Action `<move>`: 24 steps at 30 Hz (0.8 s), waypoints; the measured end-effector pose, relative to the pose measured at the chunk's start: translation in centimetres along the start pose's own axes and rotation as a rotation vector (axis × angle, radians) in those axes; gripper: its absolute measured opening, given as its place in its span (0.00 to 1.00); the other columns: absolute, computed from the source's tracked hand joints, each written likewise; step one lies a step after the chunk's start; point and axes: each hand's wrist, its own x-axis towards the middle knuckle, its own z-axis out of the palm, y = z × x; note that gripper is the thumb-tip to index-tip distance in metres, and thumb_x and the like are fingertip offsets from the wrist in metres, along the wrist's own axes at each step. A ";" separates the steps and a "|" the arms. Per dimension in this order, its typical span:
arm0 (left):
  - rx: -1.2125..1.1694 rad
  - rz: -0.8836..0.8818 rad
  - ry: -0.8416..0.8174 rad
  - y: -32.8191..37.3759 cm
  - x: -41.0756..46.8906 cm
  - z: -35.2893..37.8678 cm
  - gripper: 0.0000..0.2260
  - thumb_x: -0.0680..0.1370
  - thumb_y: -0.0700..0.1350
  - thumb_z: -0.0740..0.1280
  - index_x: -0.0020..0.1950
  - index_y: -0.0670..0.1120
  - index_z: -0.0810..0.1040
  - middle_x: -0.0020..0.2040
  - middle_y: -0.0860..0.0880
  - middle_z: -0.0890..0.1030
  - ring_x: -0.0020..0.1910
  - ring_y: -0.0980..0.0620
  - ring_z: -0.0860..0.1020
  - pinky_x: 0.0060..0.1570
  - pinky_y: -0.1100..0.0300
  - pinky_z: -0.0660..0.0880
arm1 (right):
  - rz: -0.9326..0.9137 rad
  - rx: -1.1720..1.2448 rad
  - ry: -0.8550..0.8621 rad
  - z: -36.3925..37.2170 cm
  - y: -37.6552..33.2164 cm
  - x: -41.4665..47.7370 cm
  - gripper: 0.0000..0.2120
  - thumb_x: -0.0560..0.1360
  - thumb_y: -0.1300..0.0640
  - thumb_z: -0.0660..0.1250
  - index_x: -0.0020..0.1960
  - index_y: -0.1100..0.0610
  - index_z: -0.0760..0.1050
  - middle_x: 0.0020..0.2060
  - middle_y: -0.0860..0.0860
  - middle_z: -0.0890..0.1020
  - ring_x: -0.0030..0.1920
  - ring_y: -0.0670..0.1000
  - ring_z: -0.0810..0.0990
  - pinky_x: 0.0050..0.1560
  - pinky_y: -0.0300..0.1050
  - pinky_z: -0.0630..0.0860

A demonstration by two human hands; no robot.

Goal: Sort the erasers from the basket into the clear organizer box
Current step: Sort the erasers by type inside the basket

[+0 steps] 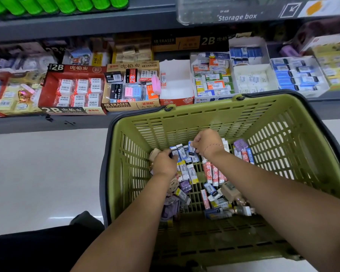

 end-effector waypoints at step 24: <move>0.417 0.108 -0.157 -1.8 -0.1 -0.2 0.13 0.79 0.45 0.63 0.63 0.45 0.69 0.58 0.44 0.80 0.57 0.44 0.77 0.55 0.51 0.75 | 0.082 -0.239 -0.356 4.1 4.3 -5.5 0.10 0.78 0.58 0.64 0.54 0.63 0.76 0.55 0.59 0.80 0.53 0.56 0.81 0.47 0.45 0.79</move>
